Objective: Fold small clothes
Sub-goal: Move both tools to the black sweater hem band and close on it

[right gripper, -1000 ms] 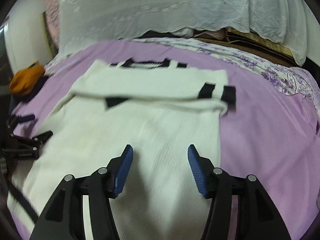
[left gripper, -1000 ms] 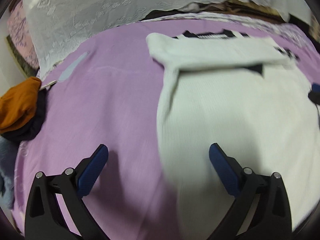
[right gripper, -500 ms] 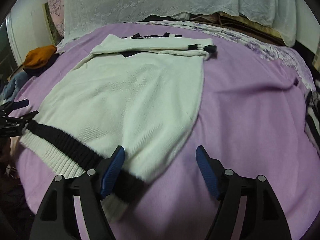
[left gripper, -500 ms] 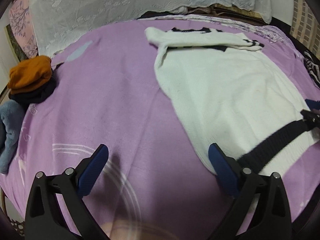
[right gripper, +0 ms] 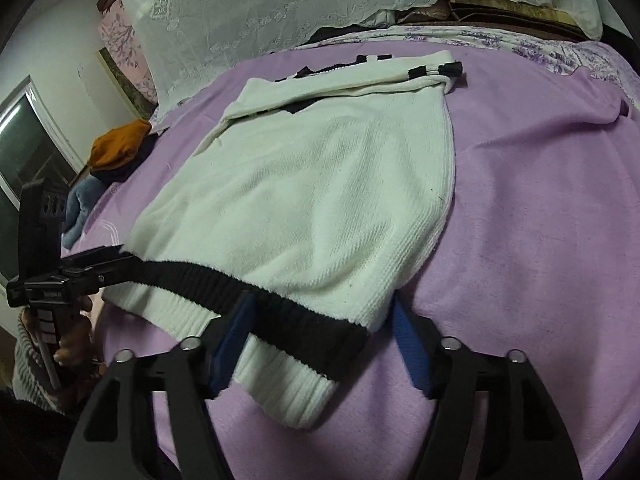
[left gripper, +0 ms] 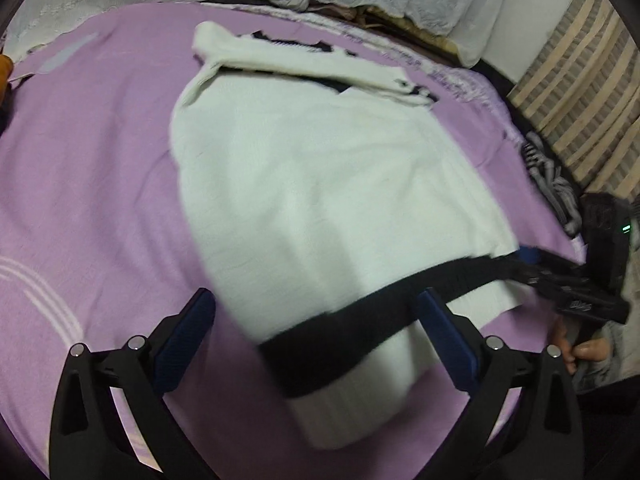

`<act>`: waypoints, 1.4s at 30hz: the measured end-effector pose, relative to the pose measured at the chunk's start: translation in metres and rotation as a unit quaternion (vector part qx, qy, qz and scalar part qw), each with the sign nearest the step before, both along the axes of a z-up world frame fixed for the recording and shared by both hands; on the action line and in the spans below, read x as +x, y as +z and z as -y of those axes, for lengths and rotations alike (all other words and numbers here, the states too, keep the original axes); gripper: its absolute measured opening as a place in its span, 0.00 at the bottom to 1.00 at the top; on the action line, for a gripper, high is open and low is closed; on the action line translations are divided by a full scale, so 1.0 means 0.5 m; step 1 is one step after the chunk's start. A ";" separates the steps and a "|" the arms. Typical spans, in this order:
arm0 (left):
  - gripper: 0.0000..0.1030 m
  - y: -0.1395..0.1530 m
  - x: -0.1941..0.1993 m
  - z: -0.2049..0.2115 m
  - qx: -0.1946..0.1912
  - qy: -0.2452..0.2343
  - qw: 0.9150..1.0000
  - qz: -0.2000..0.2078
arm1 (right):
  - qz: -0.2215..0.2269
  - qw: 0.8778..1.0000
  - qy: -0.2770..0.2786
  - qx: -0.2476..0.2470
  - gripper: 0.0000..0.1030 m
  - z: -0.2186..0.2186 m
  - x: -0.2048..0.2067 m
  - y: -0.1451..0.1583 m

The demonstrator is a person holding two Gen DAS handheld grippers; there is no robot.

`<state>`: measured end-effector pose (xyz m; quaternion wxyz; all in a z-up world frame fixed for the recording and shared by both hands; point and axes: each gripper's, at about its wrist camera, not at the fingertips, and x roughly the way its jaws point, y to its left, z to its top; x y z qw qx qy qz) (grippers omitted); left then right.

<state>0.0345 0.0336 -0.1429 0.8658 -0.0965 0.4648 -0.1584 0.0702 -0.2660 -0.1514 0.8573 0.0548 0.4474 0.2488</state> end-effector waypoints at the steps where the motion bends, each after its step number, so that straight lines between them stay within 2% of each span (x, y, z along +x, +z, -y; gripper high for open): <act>1: 0.95 0.006 0.000 0.000 -0.015 -0.006 1.000 0.001 | -0.004 1.000 -0.002 0.006 0.61 0.002 0.003 0.001; 4: 0.95 0.018 -0.004 0.007 -0.053 -0.026 0.998 0.002 | -0.016 0.999 -0.004 0.033 0.59 0.017 0.002 0.006; 5: 0.95 0.016 -0.005 0.011 -0.047 -0.029 0.998 0.003 | -0.023 0.999 0.001 0.042 0.59 0.021 0.002 0.006; 8: 0.95 -0.008 0.003 0.024 -0.013 -0.030 0.999 -0.009 | -0.034 0.999 0.011 0.028 0.59 0.022 -0.005 -0.003; 15: 0.94 -0.006 0.010 0.009 -0.037 -0.011 0.999 -0.001 | -0.046 0.998 0.011 0.038 0.59 0.041 -0.022 -0.007; 17: 0.80 -0.007 0.020 0.011 -0.046 -0.001 0.999 0.003 | -0.044 0.998 0.004 0.046 0.61 0.035 -0.011 -0.009; 18: 0.68 -0.010 0.026 0.014 -0.050 0.004 0.999 0.001 | -0.039 0.998 -0.001 0.049 0.61 0.027 -0.004 -0.010; 22: 0.49 -0.015 0.026 0.005 -0.052 0.013 0.999 -0.004 | -0.036 0.997 0.002 0.063 0.54 0.012 -0.004 -0.004; 27: 0.47 -0.025 0.022 -0.029 -0.087 0.011 0.996 -0.019 | -0.061 0.994 0.008 0.093 0.52 0.045 -0.017 -0.013; 30: 0.46 -0.028 0.029 -0.017 -0.080 0.021 0.996 -0.014 | -0.055 0.994 0.005 0.090 0.52 0.034 -0.012 -0.015; 32: 0.41 -0.022 0.023 -0.003 -0.053 0.021 0.998 -0.002 | -0.041 0.997 0.000 0.073 0.42 0.024 -0.016 -0.012; 33: 0.32 -0.021 0.020 -0.001 -0.045 0.022 0.999 0.001 | -0.039 0.997 -0.004 0.071 0.30 0.026 -0.015 -0.011; 34: 0.26 -0.020 0.019 -0.004 -0.043 0.023 0.999 0.001 | -0.043 0.996 -0.008 0.081 0.21 0.036 -0.012 -0.012; 35: 0.26 -0.021 0.019 -0.012 -0.052 0.024 0.998 -0.004 | -0.048 0.995 -0.011 0.089 0.19 0.044 -0.011 -0.013; 38: 0.25 -0.024 0.017 -0.024 -0.066 0.023 0.997 -0.012 | -0.049 0.994 -0.012 0.097 0.18 0.055 -0.014 -0.014; 41: 0.27 -0.028 0.013 -0.007 -0.037 0.018 0.999 -0.008 | -0.056 0.995 -0.008 0.085 0.20 0.042 -0.008 -0.023; 42: 0.31 -0.027 0.009 -0.002 -0.031 0.017 0.999 -0.005 | -0.054 0.995 -0.008 0.082 0.21 0.041 -0.010 -0.022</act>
